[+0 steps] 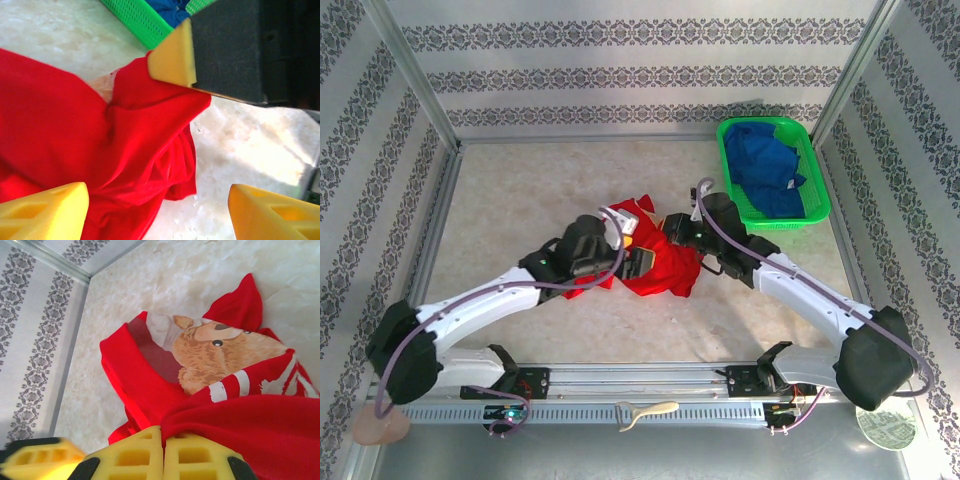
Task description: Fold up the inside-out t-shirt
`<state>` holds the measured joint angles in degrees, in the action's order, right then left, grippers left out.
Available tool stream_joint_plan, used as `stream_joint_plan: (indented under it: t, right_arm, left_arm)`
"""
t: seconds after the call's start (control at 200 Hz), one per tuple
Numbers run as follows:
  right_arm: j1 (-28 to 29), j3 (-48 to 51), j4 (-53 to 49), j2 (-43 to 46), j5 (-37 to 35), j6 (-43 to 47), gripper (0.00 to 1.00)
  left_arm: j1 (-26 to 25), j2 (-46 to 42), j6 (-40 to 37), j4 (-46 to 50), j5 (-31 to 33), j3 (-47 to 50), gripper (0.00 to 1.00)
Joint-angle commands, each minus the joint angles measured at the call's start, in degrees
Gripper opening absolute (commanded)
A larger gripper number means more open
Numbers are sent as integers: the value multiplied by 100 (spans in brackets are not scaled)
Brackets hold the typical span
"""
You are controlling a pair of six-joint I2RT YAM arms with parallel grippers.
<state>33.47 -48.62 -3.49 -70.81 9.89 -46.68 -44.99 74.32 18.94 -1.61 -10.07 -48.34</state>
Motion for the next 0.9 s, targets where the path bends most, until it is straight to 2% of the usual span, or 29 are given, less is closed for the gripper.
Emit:
stream_joint_plan:
  t: [0.0,0.12,0.215,0.295,0.355,0.425,0.505,0.53,0.555,0.61,0.674,0.779,0.894]
  right_arm:
    - [172,-206,291,-39,-232,-134,0]
    - [278,-209,291,42,-317,-196,0]
    - [309,-187,289,144,-397,-243,0]
    - [304,-191,270,189,-444,-263,0]
    - [288,-200,268,173,-474,-292,0]
    - [176,-229,262,130,-481,-322,0]
    - [-68,-205,314,161,-587,-274,45]
    - [-159,-209,288,178,-629,-216,55]
    - [-247,-218,255,204,-637,-154,60]
    - [-391,-194,219,311,-611,-3,63]
    - [-421,-136,191,460,-454,128,63]
    - [-171,48,68,717,-233,384,63]
    - [389,430,75,988,-452,535,66]
  left_arm:
    - [-185,519,296,-891,889,-87,74]
    - [-190,985,433,-1056,1147,-292,74]
    - [-185,1238,405,-911,1343,-457,63]
    - [-76,1296,424,-1058,1383,-374,44]
    - [122,1288,493,-1304,1137,-226,28]
    - [432,1211,548,-1523,566,-66,0]
    - [907,1045,732,-1823,-452,177,0]
    - [1050,995,803,-1921,-780,242,0]
    - [1197,928,855,-2020,-1124,305,0]
    - [1447,815,952,-2097,-1825,377,0]
    - [1585,681,917,-1897,-2315,347,0]
    - [1633,428,816,-1518,-2643,279,0]
    - [1633,219,869,-1299,-2880,261,0]
